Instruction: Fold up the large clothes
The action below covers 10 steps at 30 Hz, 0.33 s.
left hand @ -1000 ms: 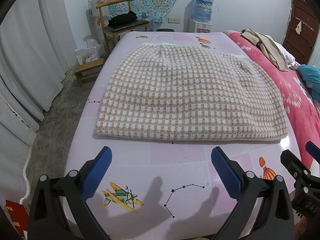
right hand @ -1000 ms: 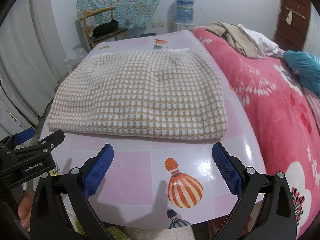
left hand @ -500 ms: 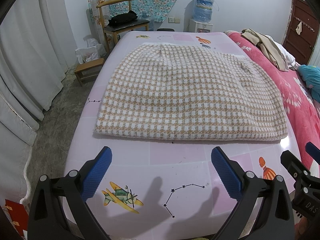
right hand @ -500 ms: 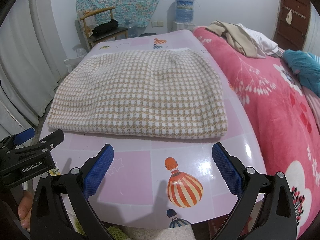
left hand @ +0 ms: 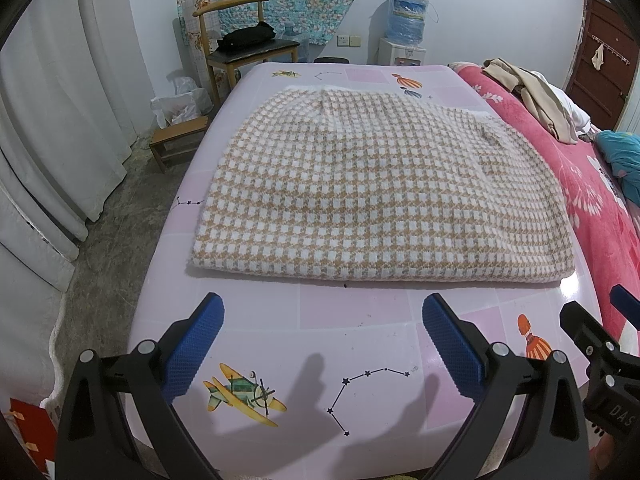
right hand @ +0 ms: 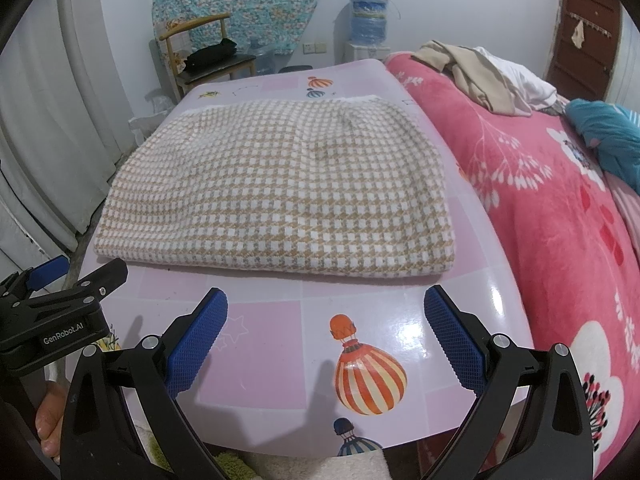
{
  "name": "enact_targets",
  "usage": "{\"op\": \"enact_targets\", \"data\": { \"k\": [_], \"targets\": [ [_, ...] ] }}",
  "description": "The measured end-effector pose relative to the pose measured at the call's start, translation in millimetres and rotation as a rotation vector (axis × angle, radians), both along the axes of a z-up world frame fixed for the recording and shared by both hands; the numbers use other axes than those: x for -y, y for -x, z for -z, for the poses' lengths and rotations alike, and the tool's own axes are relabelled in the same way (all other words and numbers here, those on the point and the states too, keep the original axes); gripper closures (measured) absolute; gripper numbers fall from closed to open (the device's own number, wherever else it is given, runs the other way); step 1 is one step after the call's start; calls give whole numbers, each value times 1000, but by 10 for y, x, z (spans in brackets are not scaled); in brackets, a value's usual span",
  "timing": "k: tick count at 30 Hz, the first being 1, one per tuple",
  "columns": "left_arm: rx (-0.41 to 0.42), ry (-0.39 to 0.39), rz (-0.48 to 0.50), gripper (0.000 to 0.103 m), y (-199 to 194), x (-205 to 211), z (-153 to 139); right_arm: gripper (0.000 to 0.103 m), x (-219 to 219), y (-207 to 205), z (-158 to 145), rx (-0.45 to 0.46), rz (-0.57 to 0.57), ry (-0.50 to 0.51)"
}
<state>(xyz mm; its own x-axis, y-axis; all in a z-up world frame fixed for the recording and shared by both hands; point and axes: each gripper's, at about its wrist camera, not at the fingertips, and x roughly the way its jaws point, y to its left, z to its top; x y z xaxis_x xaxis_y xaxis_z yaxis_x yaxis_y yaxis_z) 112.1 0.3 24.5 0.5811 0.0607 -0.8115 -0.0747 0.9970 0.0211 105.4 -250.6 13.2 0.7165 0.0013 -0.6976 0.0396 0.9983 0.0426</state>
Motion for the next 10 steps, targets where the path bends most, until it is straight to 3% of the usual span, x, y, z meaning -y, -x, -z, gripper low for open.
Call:
{"op": "enact_targets", "data": {
  "k": [10],
  "targets": [
    [-27, 29, -3, 5, -51, -52, 54, 8, -43, -1, 37, -6, 6, 8]
  ]
}}
